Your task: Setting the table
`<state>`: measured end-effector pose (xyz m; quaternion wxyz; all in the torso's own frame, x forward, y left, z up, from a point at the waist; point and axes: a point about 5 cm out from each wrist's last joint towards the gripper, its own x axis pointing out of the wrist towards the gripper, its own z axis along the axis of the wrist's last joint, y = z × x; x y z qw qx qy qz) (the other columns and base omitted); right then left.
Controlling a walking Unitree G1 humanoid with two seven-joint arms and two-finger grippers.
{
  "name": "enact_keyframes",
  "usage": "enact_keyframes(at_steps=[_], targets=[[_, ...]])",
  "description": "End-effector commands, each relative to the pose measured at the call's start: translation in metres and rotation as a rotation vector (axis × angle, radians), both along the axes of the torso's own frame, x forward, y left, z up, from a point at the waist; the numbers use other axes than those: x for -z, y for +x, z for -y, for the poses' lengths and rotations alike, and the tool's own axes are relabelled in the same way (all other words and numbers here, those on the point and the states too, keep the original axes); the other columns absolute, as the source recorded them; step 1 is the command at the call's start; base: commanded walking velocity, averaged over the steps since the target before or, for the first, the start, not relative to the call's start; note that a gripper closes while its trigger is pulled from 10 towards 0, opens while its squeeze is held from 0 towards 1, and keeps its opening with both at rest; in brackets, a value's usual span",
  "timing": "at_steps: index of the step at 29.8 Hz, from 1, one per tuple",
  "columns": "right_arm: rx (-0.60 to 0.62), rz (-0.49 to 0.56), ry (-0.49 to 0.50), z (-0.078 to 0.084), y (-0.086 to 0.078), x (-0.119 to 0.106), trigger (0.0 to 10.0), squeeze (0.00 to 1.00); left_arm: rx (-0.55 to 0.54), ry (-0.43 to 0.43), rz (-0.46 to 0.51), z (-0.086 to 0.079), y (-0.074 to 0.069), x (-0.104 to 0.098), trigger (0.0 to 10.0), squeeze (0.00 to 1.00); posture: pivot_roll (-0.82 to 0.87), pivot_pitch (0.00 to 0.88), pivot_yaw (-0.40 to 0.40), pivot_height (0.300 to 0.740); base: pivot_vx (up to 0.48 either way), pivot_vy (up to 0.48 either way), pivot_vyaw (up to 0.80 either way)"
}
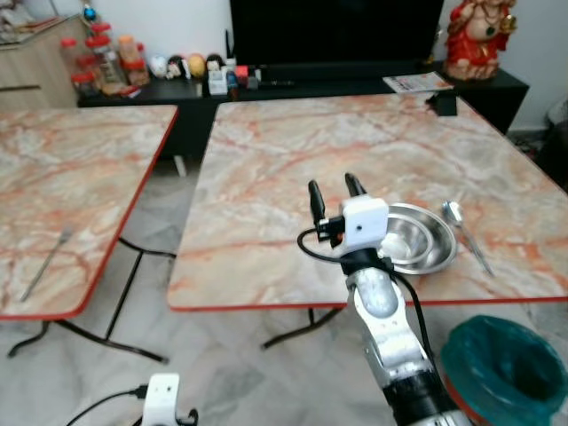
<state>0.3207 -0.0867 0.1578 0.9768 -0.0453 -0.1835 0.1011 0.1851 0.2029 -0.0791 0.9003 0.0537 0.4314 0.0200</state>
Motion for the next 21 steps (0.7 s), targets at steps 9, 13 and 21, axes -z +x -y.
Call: enact_keyframes(at_steps=[9, 13, 21], targets=[[0.0, -0.024, 0.007, 0.0, 0.002, 0.004, 10.0, 0.0, 0.108, 0.068, 0.005, -0.031, 0.0, -0.008, 10.0, 0.0, -0.01, 0.0, 0.05, 0.736, 0.0, 0.36, 0.0], [0.0, -0.027, 0.006, 0.001, 0.001, 0.005, 10.0, 0.0, 0.116, 0.074, -0.006, -0.033, -0.003, -0.007, 10.0, 0.0, -0.02, 0.0, 0.05, 0.736, 0.0, 0.353, 0.0], [-0.002, -0.027, 0.002, 0.002, 0.002, 0.005, 10.0, 0.0, 0.115, 0.055, -0.004, -0.026, -0.003, -0.005, 10.0, 0.0, -0.01, 0.0, 0.045, 0.736, 0.0, 0.354, 0.0]])
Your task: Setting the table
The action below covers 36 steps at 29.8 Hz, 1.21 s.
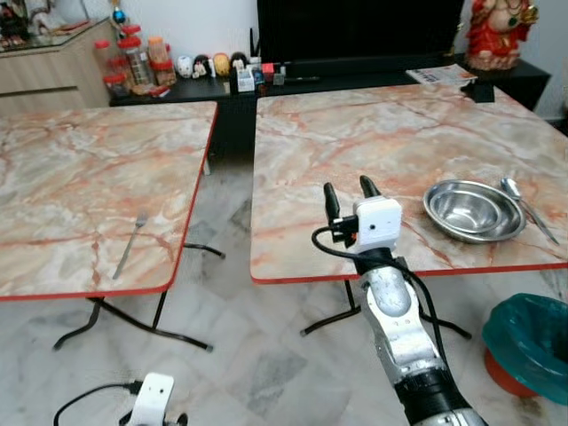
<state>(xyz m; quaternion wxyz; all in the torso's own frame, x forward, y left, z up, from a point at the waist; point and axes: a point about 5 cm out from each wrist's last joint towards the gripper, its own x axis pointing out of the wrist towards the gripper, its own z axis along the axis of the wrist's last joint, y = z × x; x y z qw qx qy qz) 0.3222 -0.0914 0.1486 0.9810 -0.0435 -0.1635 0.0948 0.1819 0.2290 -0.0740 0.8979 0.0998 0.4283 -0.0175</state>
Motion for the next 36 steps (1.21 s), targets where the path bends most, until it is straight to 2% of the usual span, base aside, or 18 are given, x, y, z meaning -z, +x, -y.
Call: enact_keyframes(at_steps=[1, 8, 13, 16, 17, 20, 22, 24, 25, 27, 28, 29, 31, 36], targets=[[-0.017, 0.011, -0.001, -0.003, 0.0, -0.003, 10.0, 0.0, 0.007, 0.0, -0.002, 0.001, 0.0, 0.0, 10.0, 0.0, -0.01, 0.0, 0.045, 0.736, 0.0, 0.352, 0.0], [-0.012, -0.012, -0.009, 0.0, -0.003, 0.005, 10.0, 0.0, 0.006, -0.004, -0.006, 0.002, -0.001, 0.001, 10.0, 0.0, -0.02, 0.0, 0.048, 0.736, 0.0, 0.354, 0.0], [0.0, -0.087, -0.048, 0.008, -0.008, 0.028, 10.0, 0.0, 0.006, -0.001, -0.008, 0.001, -0.002, 0.001, 10.0, 0.0, -0.02, 0.0, 0.051, 0.736, 0.0, 0.352, 0.0], [0.008, -0.181, -0.086, 0.016, -0.015, 0.054, 10.0, 0.0, 0.002, 0.001, -0.007, -0.001, -0.001, 0.001, 10.0, 0.0, -0.02, 0.0, 0.053, 0.736, 0.0, 0.355, 0.0], [0.008, -0.181, -0.086, 0.016, -0.015, 0.054, 10.0, 0.0, 0.002, 0.001, -0.007, -0.001, -0.001, 0.001, 10.0, 0.0, -0.02, 0.0, 0.053, 0.736, 0.0, 0.352, 0.0], [0.016, -0.293, -0.124, 0.026, -0.025, 0.084, 10.0, 0.0, 0.001, 0.001, -0.004, 0.0, 0.0, 0.0, 10.0, 0.0, -0.02, 0.0, 0.053, 0.736, 0.0, 0.352, 0.0], [0.027, -0.41, -0.152, 0.036, -0.036, 0.11, 10.0, 0.0, 0.001, 0.001, 0.0, 0.0, 0.001, 0.0, 10.0, 0.0, -0.03, 0.0, 0.054, 0.736, 0.0, 0.163, 0.0], [0.036, -0.471, -0.162, 0.041, -0.042, 0.123, 10.0, 0.0, 0.001, 0.002, 0.001, 0.0, 0.001, -0.001, 10.0, 0.0, -0.03, 0.0, 0.054, 0.736, 0.0, 0.0, 0.0], [0.05, -0.536, -0.179, 0.047, -0.048, 0.136, 10.0, 0.0, 0.002, 0.002, 0.002, 0.0, 0.001, -0.001, 10.0, 0.0, -0.02, 0.0, 0.056, 0.736, 0.0, 0.0, 0.0], [0.069, -0.59, -0.192, 0.054, -0.053, 0.146, 10.0, 0.0, 0.004, 0.002, 0.002, 0.001, 0.001, 0.0, 10.0, 0.0, -0.02, 0.0, 0.057, 0.736, 0.0, 0.0, 0.0], [0.087, -0.664, -0.198, 0.06, -0.06, 0.158, 10.0, 0.0, 0.003, 0.001, 0.002, 0.002, 0.001, 0.0, 10.0, 0.0, -0.03, 0.0, 0.059, 0.736, 0.0, 0.0, 0.0], [0.087, -0.664, -0.198, 0.06, -0.06, 0.158, 10.0, 0.0, 0.003, 0.001, 0.002, 0.002, 0.001, 0.0, 10.0, 0.0, -0.03, 0.0, 0.059, 0.736, 0.0, 0.0, 0.0], [0.115, -0.777, -0.2, 0.071, -0.076, 0.178, 10.0, 0.0, -0.006, -0.007, 0.005, 0.003, 0.001, 0.0, 10.0, 0.0, -0.02, 0.0, 0.063, 0.736, 0.0, 0.0, 0.0], [0.148, -0.897, -0.151, 0.079, -0.093, 0.196, 10.0, 0.0, -0.015, -0.013, 0.009, 0.005, 0.002, 0.0, 10.0, 0.0, -0.02, 0.0, 0.065, 0.736, 0.0, 0.0, 0.0]])
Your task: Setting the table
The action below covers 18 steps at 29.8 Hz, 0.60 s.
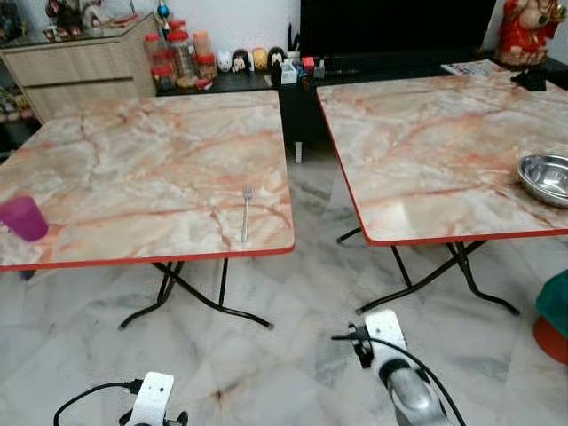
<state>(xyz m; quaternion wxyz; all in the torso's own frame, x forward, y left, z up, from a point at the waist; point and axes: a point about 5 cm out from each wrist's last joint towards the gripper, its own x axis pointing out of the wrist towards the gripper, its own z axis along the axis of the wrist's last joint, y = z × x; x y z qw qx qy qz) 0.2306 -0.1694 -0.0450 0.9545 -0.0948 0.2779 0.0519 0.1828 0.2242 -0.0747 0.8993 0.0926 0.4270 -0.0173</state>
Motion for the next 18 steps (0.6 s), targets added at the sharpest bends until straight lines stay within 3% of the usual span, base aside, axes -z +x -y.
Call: enact_keyframes(at_steps=[1, 4, 7, 18], targets=[[0.045, -0.085, 0.002, 0.007, -0.013, 0.012, 10.0, 0.0, -0.01, -0.004, 0.007, 0.002, 0.002, 0.0, 10.0, 0.0, -0.02, 0.0, 0.068, 0.736, 0.0, 0.0, 0.0], [0.053, -0.108, -0.007, 0.009, -0.017, 0.015, 10.0, 0.0, -0.01, -0.005, 0.008, 0.003, 0.002, 0.0, 10.0, 0.0, -0.02, 0.0, 0.068, 0.736, 0.0, 0.0, 0.0], [0.124, -0.219, 0.009, 0.017, -0.042, 0.031, 10.0, 0.0, -0.007, -0.018, 0.011, 0.008, 0.003, 0.0, 10.0, 0.0, -0.03, 0.0, 0.076, 0.736, 0.0, 0.0, 0.0], [0.226, -0.287, 0.06, 0.022, -0.059, 0.04, 10.0, 0.0, -0.003, -0.02, 0.004, 0.011, 0.003, 0.001, 10.0, 0.0, -0.03, 0.0, 0.082, 0.736, 0.0, 0.0, 0.0]])
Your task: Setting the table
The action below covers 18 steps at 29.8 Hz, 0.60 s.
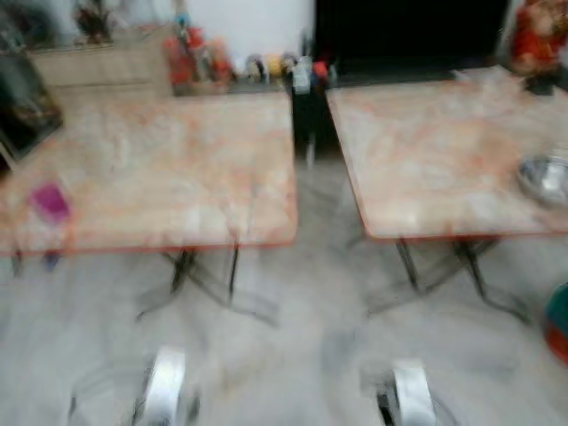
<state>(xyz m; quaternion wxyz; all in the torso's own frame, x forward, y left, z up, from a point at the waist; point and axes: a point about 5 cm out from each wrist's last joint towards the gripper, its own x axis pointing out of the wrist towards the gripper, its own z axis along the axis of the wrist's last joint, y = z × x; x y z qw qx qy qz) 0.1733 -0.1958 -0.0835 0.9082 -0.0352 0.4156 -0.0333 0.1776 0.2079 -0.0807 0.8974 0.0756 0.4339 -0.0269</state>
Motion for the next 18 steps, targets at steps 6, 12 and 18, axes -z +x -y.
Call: enact_keyframes(at_steps=[6, 12, 18], targets=[[0.038, 0.0, 0.016, -0.0008, -0.0023, 0.0012, 10.0, 0.0, -0.005, 0.022, 0.014, -0.0048, 0.0069, -0.004, 10.0, 0.0, -0.03, 0.0, 0.082, 0.736, 0.0, 0.296, 0.0], [0.052, 0.008, 0.028, -0.0012, 0.0016, -0.0003, 10.0, 0.0, -0.009, 0.024, 0.015, -0.0053, 0.0076, -0.0044, 10.0, 0.0, -0.02, 0.0, 0.083, 0.736, 0.0, 0.33, -0.14], [0.056, 0.033, 0.034, -0.0031, 0.0049, -0.0022, 10.0, 0.0, -0.02, 0.026, 0.018, -0.0065, 0.0079, -0.0047, 10.0, 0.0, -0.02, 0.0, 0.084, 0.736, 0.0, 0.363, -0.13]])
